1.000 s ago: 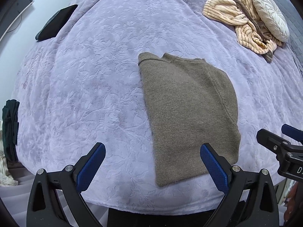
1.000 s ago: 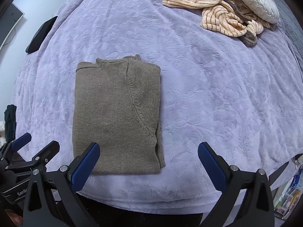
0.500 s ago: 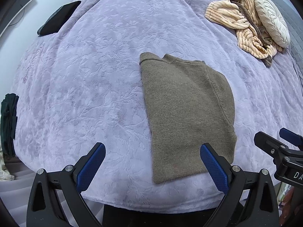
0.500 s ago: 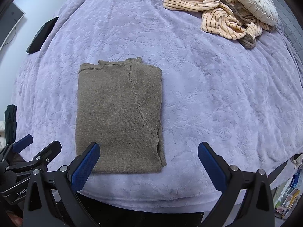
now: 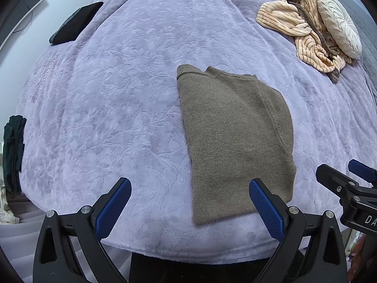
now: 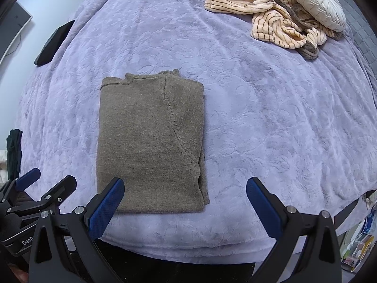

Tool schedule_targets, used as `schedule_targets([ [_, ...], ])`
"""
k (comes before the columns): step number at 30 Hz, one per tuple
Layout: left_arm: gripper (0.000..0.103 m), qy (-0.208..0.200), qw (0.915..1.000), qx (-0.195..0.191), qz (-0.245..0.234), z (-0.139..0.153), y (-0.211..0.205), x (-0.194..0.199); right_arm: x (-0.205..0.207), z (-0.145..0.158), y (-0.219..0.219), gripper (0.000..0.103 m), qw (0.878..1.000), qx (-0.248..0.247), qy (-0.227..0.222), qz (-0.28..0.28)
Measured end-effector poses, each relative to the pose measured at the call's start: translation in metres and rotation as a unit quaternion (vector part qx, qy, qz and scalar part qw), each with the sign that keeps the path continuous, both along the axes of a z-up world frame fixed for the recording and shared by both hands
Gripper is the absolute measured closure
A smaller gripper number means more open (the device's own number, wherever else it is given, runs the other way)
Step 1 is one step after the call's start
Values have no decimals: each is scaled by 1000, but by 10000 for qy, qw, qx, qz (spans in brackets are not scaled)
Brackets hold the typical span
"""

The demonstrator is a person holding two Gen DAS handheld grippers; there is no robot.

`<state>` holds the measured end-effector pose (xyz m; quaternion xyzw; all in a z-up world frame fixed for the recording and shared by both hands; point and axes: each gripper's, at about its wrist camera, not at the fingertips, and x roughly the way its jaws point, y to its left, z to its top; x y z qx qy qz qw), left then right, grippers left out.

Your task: Fold small clothes

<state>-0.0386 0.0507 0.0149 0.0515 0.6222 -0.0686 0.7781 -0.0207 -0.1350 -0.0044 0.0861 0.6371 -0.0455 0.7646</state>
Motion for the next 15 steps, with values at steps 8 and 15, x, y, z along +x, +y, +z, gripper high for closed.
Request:
schedule_targets([
  [8, 2, -16, 10000, 5, 3, 1, -1, -5, -3, 0, 2, 0, 10000, -25, -7, 1],
  [15, 2, -15, 10000, 15, -11, 2, 0, -6, -8, 2, 5, 0, 10000, -21, -22, -28],
])
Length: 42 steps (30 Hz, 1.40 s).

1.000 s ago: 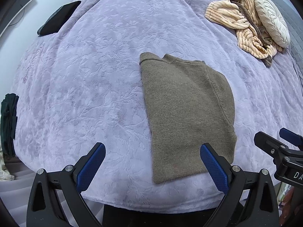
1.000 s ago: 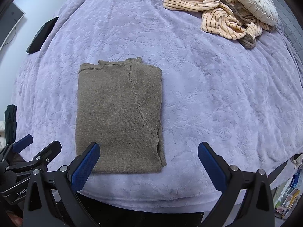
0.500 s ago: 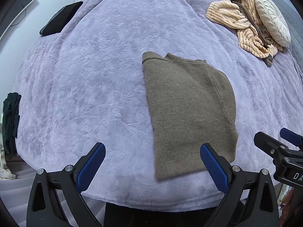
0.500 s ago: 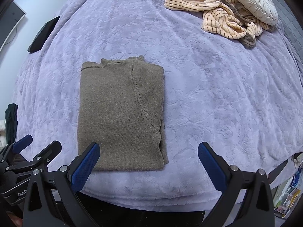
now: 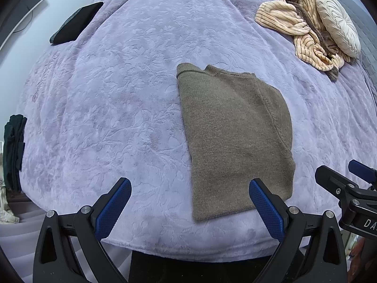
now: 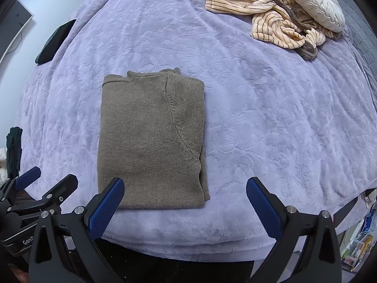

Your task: Fold small clothes

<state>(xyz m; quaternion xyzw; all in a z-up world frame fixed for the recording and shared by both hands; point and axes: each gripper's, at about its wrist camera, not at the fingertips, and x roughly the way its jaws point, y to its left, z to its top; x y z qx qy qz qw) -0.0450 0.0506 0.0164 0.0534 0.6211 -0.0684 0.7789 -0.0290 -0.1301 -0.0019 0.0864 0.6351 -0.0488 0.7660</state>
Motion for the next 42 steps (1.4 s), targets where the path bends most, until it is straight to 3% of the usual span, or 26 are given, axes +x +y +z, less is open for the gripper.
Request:
schedule_targets([
  [42, 2, -45, 9999, 14, -111, 3, 6, -3, -4, 7, 5, 0, 9999, -94, -42, 6],
])
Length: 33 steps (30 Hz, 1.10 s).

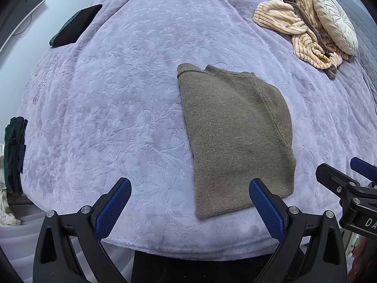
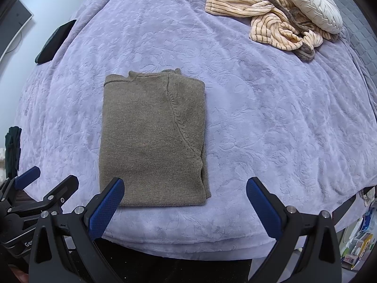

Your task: Fold small clothes

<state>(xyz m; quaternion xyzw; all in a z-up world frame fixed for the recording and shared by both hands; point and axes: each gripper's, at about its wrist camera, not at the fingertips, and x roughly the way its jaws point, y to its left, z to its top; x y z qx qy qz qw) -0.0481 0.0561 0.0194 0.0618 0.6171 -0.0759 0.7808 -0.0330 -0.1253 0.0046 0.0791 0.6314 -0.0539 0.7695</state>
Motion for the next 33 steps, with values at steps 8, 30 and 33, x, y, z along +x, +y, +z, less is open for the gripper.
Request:
schedule_targets([
  [8, 2, -10, 10000, -20, 24, -1, -2, 2, 1, -1, 2, 0, 10000, -9, 6, -11],
  [30, 2, -47, 10000, 51, -16, -6, 0, 7, 4, -2, 3, 0, 10000, -2, 26, 2],
  [33, 2, -43, 10000, 38, -23, -6, 1, 9, 5, -4, 2, 0, 10000, -2, 38, 12],
])
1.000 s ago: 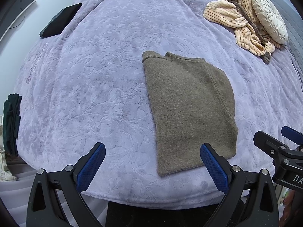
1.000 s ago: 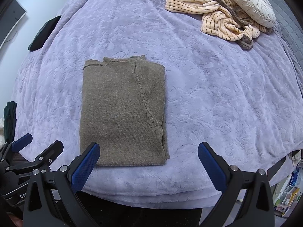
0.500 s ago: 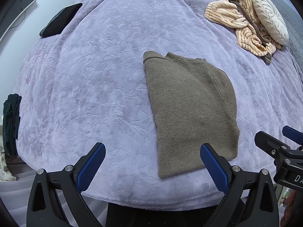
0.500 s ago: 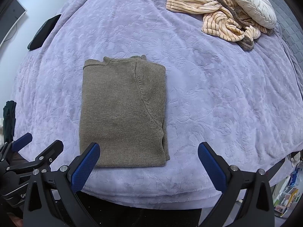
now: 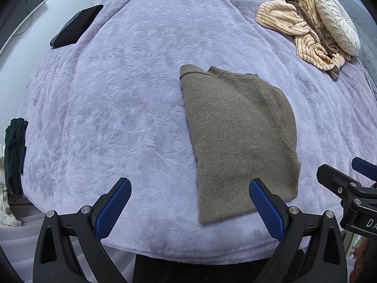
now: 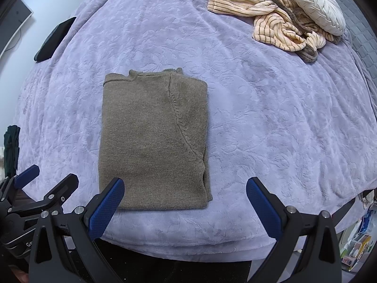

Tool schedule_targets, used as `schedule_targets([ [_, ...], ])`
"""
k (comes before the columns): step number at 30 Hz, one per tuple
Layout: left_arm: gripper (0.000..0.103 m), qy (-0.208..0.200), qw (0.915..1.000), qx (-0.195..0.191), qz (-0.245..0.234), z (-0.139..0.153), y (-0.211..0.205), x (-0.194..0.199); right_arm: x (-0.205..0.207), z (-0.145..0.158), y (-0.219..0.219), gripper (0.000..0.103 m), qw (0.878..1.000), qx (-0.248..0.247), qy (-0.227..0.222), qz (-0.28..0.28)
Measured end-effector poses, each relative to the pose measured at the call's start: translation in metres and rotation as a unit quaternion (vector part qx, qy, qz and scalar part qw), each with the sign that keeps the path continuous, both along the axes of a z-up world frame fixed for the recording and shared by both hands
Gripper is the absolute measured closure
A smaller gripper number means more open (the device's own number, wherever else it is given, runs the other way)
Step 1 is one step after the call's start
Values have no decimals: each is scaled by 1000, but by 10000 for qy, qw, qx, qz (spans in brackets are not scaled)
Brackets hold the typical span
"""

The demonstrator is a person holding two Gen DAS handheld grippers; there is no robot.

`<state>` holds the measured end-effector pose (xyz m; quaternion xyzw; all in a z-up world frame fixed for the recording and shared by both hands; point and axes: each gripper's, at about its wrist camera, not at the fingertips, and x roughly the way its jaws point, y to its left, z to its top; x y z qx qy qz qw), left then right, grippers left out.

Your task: Fold small clothes

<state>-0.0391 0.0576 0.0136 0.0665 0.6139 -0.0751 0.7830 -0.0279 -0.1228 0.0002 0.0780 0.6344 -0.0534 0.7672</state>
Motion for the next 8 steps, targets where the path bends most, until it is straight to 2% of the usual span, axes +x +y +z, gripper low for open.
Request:
schedule_targets([
  [8, 2, -74, 9999, -51, -73, 1, -1, 2, 2, -3, -1, 0, 10000, 4, 34, 13],
])
